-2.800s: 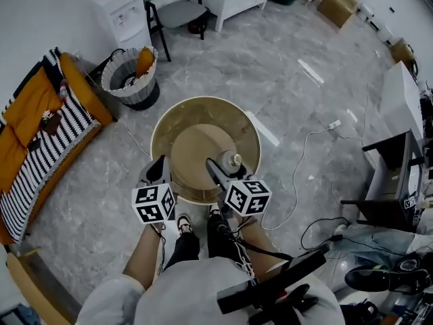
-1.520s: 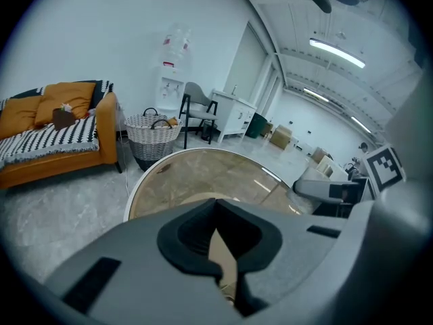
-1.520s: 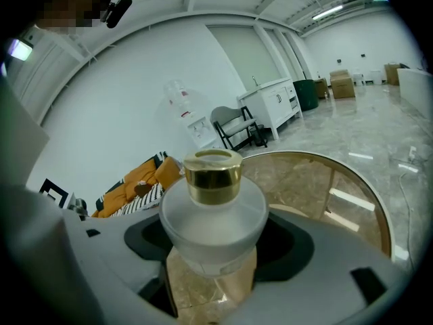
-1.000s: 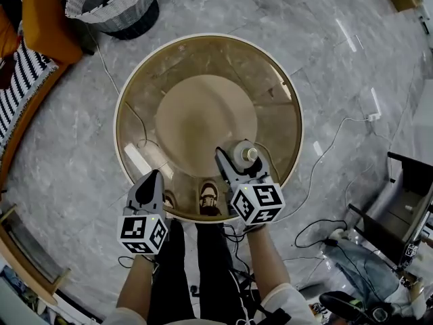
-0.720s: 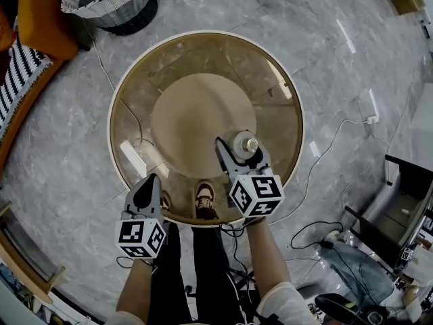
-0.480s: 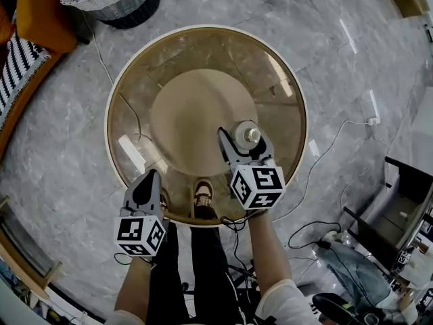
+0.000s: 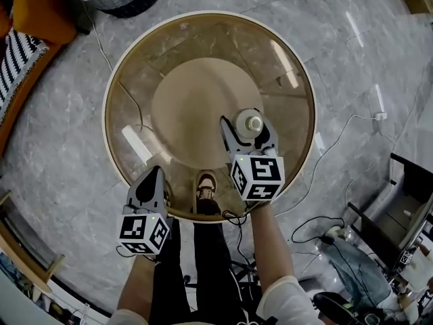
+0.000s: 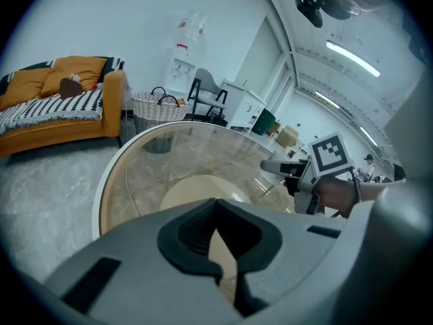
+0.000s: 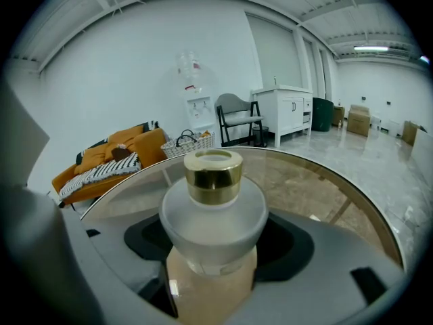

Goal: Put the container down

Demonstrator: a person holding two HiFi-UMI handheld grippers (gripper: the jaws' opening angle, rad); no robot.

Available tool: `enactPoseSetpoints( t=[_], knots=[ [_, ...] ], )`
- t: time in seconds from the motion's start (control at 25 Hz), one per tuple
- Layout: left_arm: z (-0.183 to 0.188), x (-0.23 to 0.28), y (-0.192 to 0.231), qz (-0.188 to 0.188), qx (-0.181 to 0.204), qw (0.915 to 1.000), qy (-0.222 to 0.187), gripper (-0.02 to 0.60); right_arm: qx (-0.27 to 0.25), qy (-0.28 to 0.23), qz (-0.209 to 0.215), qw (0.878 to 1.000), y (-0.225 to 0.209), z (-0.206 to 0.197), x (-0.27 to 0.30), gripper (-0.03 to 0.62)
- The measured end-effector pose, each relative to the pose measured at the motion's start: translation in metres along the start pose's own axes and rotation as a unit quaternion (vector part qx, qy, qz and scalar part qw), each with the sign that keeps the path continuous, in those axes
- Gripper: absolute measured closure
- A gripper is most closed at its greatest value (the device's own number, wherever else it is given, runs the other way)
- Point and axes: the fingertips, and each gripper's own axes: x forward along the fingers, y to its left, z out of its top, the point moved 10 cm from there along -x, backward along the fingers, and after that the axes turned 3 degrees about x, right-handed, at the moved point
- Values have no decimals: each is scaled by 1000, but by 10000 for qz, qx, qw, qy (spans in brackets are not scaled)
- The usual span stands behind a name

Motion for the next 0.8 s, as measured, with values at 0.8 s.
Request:
enactPoseSetpoints(
  t=[0.8],
  knots=[
    [-5,8,-7,-50,50,10000,66,574,-845,122,-213,9961,8,-9,6,261]
  ],
)
